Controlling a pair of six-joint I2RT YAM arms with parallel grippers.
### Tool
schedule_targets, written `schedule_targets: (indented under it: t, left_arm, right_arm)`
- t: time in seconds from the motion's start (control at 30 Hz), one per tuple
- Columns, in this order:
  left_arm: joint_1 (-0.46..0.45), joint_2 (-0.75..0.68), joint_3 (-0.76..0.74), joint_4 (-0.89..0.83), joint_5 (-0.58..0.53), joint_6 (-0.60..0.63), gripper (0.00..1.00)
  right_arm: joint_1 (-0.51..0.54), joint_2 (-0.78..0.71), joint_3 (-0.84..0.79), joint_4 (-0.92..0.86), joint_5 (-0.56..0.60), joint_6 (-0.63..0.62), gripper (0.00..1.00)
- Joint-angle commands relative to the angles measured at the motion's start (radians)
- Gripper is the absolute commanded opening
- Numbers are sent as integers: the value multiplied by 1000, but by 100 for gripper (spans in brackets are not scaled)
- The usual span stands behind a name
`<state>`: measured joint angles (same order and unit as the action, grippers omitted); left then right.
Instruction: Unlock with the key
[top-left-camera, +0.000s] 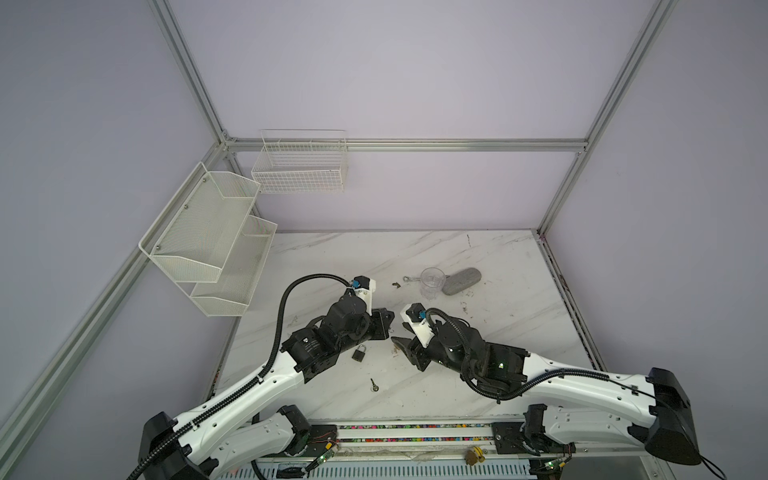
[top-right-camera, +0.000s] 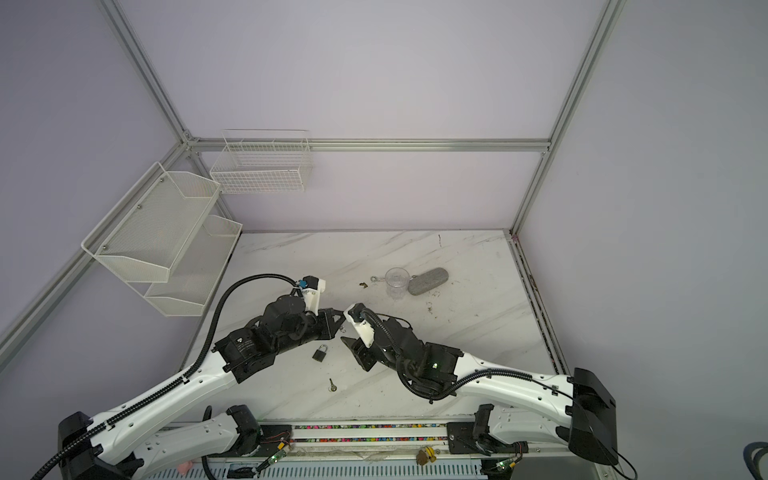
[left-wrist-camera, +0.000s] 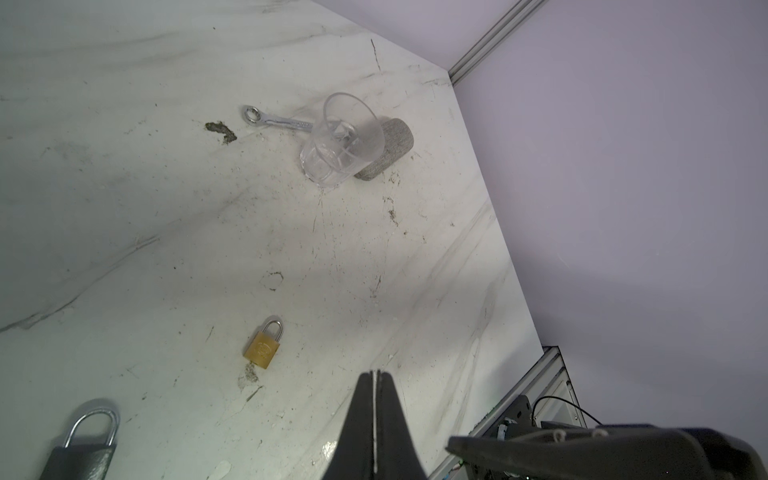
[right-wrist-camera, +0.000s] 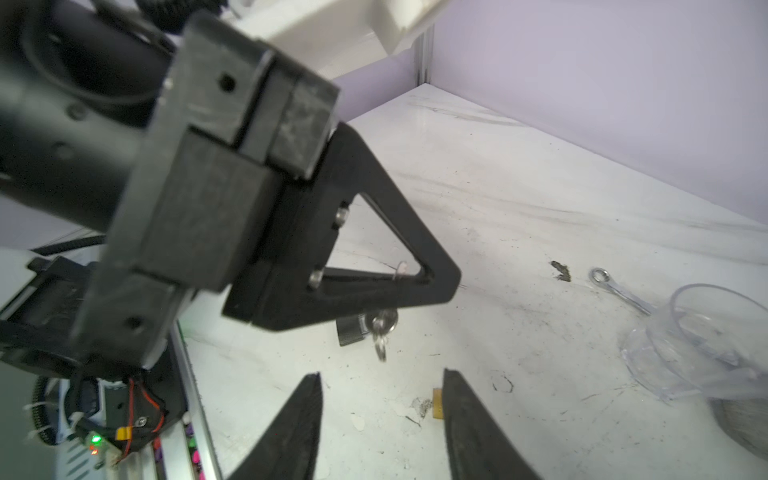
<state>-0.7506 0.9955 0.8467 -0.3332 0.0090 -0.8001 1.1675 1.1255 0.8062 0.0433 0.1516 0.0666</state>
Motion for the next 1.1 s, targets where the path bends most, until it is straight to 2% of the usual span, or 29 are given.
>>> schedule_targets:
  t: [0.0, 0.07, 0.2, 0.3, 0.37, 0.57, 0.73, 1.07]
  left_arm:
    - [48, -47, -5, 251, 83, 56, 0]
    - [64, -51, -46, 376, 116, 76, 0]
    - [78, -38, -83, 557, 168, 103, 0]
    - [78, -18, -108, 678, 204, 104, 0]
    - [78, 1, -120, 749, 229, 91, 0]
    - [77, 43, -133, 864, 277, 71, 0]
    - [77, 49, -151, 923, 284, 65, 0]
    - [77, 63, -158, 977, 304, 51, 0]
  right_arm:
    - [-37, -64, -12, 39, -62, 79, 59]
    - [-106, -89, -10, 48, -214, 129, 59]
    - [-339, -149, -35, 137, -565, 300, 58]
    - [-451, -167, -49, 243, -723, 436, 54]
    - [-481, -153, -52, 326, -782, 522, 53]
    - [-492, -81, -54, 556, -866, 690, 45]
    - [-493, -31, -62, 636, -881, 739, 37]
    - [-493, 21, -62, 709, -889, 782, 32]
